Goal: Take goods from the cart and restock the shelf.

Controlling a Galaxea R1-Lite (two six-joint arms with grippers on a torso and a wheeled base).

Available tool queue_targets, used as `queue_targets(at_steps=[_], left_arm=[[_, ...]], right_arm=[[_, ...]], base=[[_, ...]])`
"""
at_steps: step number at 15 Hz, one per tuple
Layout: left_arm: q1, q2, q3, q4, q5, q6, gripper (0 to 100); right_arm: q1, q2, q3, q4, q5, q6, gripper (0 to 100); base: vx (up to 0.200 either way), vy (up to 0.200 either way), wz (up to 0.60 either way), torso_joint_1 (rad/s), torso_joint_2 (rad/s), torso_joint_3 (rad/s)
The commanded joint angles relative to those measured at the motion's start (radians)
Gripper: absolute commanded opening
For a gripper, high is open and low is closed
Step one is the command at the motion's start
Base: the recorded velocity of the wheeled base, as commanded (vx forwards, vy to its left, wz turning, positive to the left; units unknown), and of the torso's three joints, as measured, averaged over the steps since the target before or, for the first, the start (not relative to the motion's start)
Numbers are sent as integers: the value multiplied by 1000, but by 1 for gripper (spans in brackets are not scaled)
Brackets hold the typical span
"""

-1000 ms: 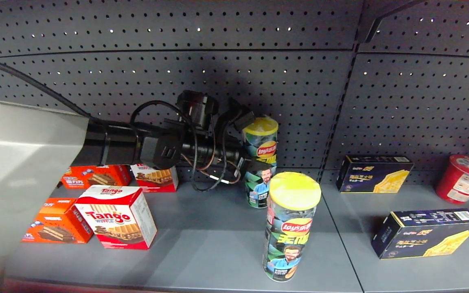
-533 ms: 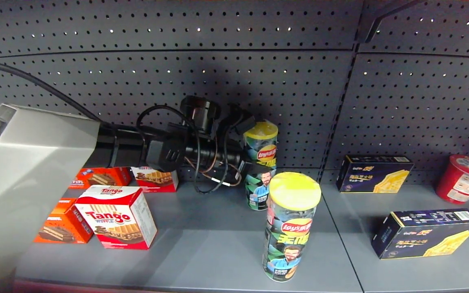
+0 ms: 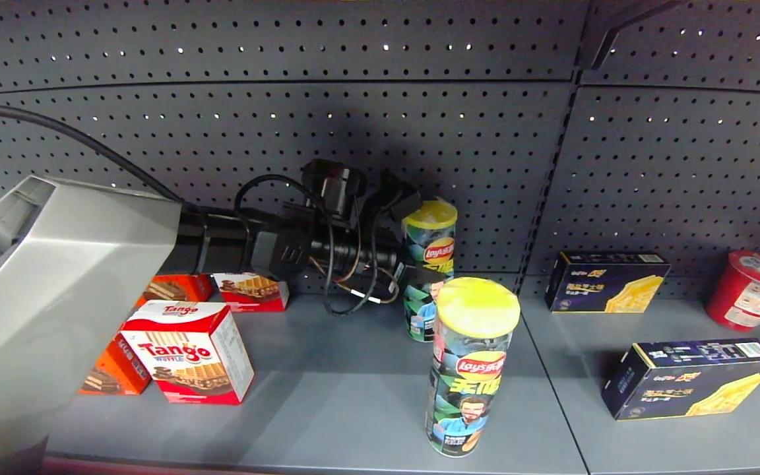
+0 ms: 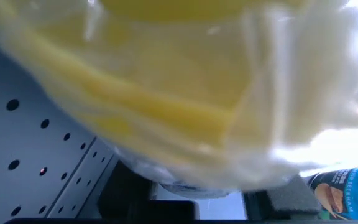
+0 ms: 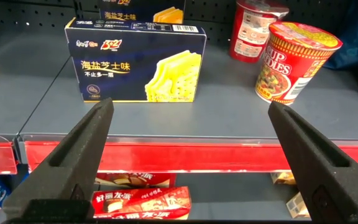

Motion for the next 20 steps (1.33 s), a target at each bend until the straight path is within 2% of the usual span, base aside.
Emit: queue_targets(at_steps=[1, 7, 10, 13, 15, 20], left_arm=[[-1, 3, -2, 0, 0, 0, 100], [0, -7, 10, -20, 9, 0, 100], [9, -58, 49, -20, 9, 0, 100], [37, -168, 153, -23, 11, 1, 100], [69, -260, 262, -26, 12, 3, 100], [163, -463, 480, -127, 14, 0, 100]], right_arm=[[1, 2, 0, 0, 0, 2, 100], [1, 2, 0, 3, 15, 0, 100], [1, 2, 2, 7, 20, -1, 100], [1, 2, 2, 14, 22, -4, 100], [1, 2, 2, 24, 22, 3, 100], [2, 2, -17, 27, 68, 14, 100]], base=[[0, 0, 0, 0, 0, 0], [0, 0, 0, 0, 0, 0], [0, 0, 0, 0, 0, 0], [0, 0, 0, 0, 0, 0], [0, 0, 0, 0, 0, 0], [0, 0, 0, 0, 0, 0]])
